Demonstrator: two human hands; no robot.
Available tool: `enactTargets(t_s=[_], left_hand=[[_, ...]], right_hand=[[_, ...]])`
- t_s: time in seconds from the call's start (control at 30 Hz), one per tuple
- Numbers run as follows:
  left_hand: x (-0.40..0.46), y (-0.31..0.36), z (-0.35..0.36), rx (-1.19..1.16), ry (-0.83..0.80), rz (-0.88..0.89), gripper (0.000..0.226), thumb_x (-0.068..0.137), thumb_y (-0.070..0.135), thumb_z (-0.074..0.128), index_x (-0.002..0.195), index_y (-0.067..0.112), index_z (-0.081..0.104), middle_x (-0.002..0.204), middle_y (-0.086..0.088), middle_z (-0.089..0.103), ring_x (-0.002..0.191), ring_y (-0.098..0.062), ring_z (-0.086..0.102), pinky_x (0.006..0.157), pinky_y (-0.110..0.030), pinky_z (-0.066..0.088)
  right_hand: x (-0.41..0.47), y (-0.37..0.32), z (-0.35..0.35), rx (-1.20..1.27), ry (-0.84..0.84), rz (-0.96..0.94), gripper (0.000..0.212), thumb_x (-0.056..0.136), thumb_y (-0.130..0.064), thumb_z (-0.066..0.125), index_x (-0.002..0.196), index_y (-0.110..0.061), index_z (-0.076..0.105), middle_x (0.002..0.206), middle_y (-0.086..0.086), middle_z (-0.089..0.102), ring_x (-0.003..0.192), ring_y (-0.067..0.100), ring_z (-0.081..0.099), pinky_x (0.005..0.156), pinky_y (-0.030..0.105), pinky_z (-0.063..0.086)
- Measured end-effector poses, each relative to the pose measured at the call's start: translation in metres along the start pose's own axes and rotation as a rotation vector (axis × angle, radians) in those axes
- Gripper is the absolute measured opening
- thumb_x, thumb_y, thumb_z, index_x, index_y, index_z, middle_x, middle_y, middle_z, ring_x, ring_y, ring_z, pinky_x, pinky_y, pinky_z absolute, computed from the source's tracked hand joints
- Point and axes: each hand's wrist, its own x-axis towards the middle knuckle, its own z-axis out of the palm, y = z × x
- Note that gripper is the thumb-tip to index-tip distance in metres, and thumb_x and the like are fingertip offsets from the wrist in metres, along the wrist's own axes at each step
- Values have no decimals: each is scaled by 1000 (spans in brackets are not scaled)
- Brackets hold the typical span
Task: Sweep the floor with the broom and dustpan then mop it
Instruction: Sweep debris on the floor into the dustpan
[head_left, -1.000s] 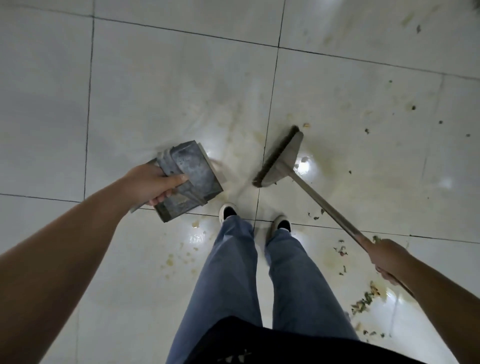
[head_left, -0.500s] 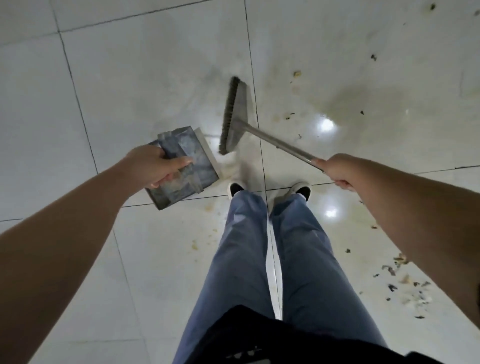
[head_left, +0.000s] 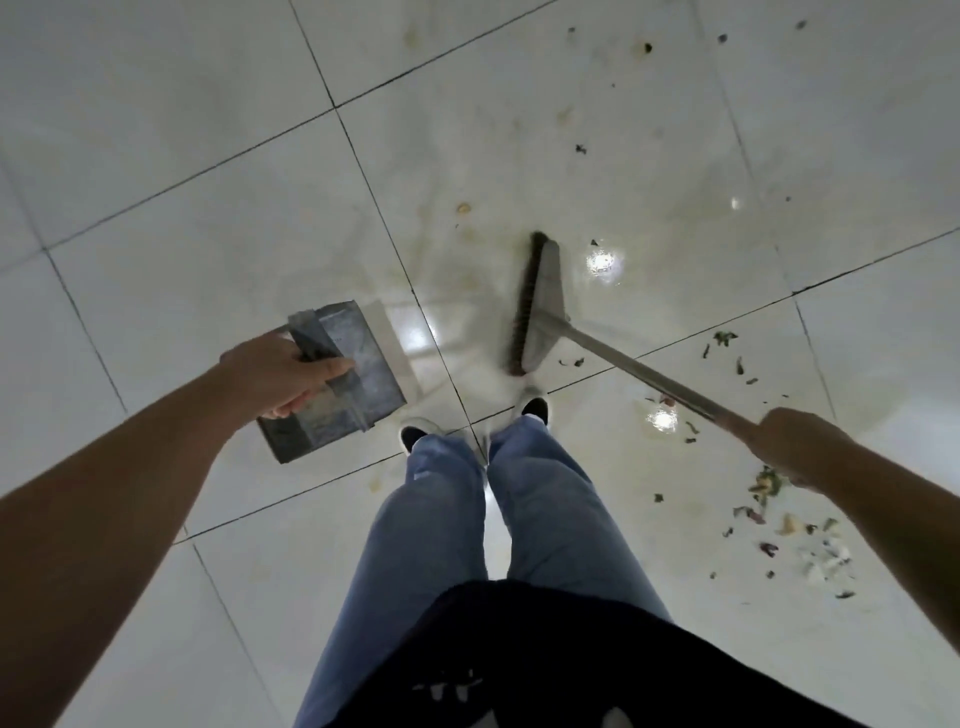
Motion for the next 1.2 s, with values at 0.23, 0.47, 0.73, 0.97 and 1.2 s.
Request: enactTargets(t_s=[0.23, 0.47, 0.73, 0.97, 1.2], left_hand=[[21, 40, 8, 49, 49, 81, 54, 83, 48, 60, 47, 10, 50, 33, 1, 46, 37, -17, 46, 45, -22, 32], [42, 57, -17, 161, 122, 103, 54, 82, 57, 56, 52, 12, 55, 41, 1, 54, 44, -16, 55, 50, -22, 41], [73, 62, -62, 261, 42, 119, 55, 83, 57, 55, 69, 5, 63, 55, -6, 60, 52, -20, 58, 57, -24, 44], [89, 66, -108, 242, 30, 197, 54, 82, 58, 54, 54, 13, 58, 46, 0, 56, 46, -13, 54, 49, -23, 34], [105, 71, -176, -10, 80, 205, 45, 79, 53, 61, 64, 10, 62, 43, 3, 54, 39, -8, 51, 44, -19, 35]], right_hand=[[15, -96, -12, 57, -4, -182, 59, 90, -62, 36, 63, -11, 46, 55, 3, 48, 47, 18, 44, 44, 23, 31], [49, -191, -46, 25, 25, -279, 48, 96, -49, 32, 66, -13, 42, 63, 2, 47, 51, 17, 44, 47, 22, 30], [77, -132, -41, 173, -324, 87, 74, 93, -62, 21, 52, -3, 40, 22, 8, 35, 18, 14, 33, 48, 25, 32], [20, -74, -31, 397, -161, 306, 38, 93, -12, 44, 57, -3, 42, 28, 1, 33, 30, 9, 30, 43, 18, 25], [-19, -166, -76, 540, -174, 247, 40, 95, -30, 46, 63, -6, 46, 34, 2, 38, 35, 11, 32, 43, 15, 28]])
